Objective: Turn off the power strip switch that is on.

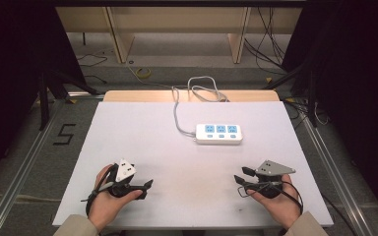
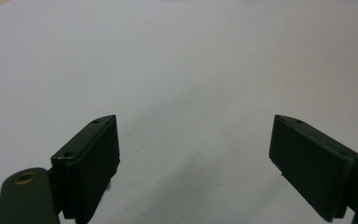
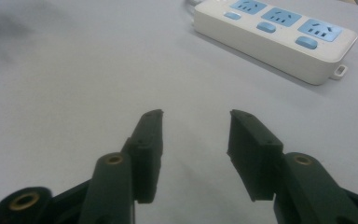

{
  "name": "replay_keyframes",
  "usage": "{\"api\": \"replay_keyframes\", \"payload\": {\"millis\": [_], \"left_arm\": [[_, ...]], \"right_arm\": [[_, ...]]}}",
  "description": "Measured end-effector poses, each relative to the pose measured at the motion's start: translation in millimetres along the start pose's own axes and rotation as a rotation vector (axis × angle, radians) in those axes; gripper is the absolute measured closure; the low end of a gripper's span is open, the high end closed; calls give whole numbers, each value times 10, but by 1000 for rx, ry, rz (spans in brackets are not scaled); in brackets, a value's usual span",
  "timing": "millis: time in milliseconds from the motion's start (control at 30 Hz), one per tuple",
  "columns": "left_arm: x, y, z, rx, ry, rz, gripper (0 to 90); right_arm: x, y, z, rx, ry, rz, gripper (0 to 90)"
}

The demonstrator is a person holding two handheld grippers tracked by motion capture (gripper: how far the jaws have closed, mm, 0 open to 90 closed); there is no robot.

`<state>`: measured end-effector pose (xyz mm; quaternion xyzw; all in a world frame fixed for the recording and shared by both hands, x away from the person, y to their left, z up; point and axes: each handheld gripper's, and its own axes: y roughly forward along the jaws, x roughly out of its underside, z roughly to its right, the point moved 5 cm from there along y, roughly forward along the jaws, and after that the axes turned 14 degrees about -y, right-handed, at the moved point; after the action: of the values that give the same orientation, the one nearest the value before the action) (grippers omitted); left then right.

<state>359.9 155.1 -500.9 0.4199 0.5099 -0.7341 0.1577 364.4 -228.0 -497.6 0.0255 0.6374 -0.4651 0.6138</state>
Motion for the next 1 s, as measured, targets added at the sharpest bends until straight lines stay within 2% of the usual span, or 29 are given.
{"api": "replay_keyframes", "payload": {"millis": [67,200,333,500,667,1000], "left_arm": [[6,4,8,4,9,-7,154],[10,26,29,13,-1,-12,154],[2,15,37,20,-21,-8,154],[8,24,3,12,-23,-16,154],[10,16,-20,-2,-29,-12,154],[14,12,-3,-1,-37,-14,155]], "right_arm": [[-1,-1,3,8,-2,0,593],[-2,7,4,10,-9,-8,659],[-11,36,-4,9,-43,-28,772],[-19,57,24,28,-69,-47,891],[-31,45,65,41,-76,-64,900],[-123,89,126,54,-80,-96,900]]}}
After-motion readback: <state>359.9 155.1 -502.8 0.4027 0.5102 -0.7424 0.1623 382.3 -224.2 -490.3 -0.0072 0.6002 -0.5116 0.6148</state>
